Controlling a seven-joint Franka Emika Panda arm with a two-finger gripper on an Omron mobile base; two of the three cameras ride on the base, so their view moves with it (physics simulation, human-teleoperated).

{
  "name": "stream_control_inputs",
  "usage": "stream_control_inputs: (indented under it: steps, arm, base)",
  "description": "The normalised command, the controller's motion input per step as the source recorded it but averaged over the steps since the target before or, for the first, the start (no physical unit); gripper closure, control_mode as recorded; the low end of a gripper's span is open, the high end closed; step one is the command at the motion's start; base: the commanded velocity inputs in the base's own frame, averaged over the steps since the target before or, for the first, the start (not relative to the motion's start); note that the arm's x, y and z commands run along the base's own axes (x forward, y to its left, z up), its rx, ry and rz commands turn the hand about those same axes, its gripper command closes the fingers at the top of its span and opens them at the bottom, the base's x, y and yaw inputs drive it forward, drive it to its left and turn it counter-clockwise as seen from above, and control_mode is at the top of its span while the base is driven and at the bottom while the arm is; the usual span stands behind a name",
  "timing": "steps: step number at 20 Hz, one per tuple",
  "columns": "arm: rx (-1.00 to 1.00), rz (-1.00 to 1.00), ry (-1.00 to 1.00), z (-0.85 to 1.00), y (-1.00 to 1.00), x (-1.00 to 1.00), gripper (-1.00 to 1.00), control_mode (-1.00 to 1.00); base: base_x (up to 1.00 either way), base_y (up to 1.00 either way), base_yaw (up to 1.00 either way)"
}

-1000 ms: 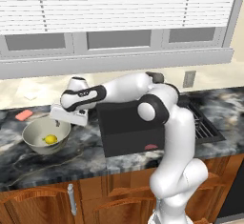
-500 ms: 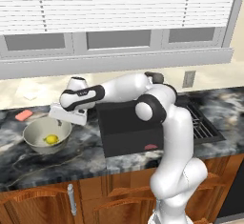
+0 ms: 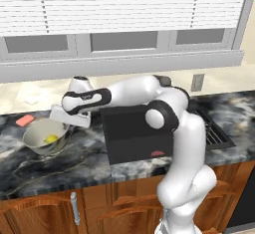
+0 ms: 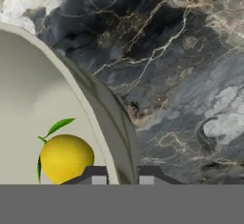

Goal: Move the glass cup from next to the sink to the open cabinet. Then, move the bowl with the lemon to the fridge to clear the area for faucet cleaning.

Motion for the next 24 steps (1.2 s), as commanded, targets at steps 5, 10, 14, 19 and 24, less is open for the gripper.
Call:
stream_control_inputs:
  steps: [5, 10, 14, 19, 24]
  arm:
    - [0.05, -0.01, -0.24, 0.98, -0.39, -0.45, 1.0, -1.0]
    - [0.11, -0.04, -0.25, 1.0, -0.79, -0.9, 1.0, -1.0]
    - [0.18, -0.04, -0.27, 1.0, -1.0, -1.0, 1.0, -1.0]
    - [0.27, -0.08, -0.21, 0.92, -1.0, -1.0, 1.0, -1.0]
    - [0.27, -0.16, -0.04, 0.69, -1.0, -1.0, 1.0, -1.0]
  base:
    - [0.0, 0.0, 0.0]
    - [0.0, 0.0, 0.0]
    - [0.0, 0.0, 0.0]
    - [0.0, 0.0, 0.0]
    - [0.0, 0.0, 0.0]
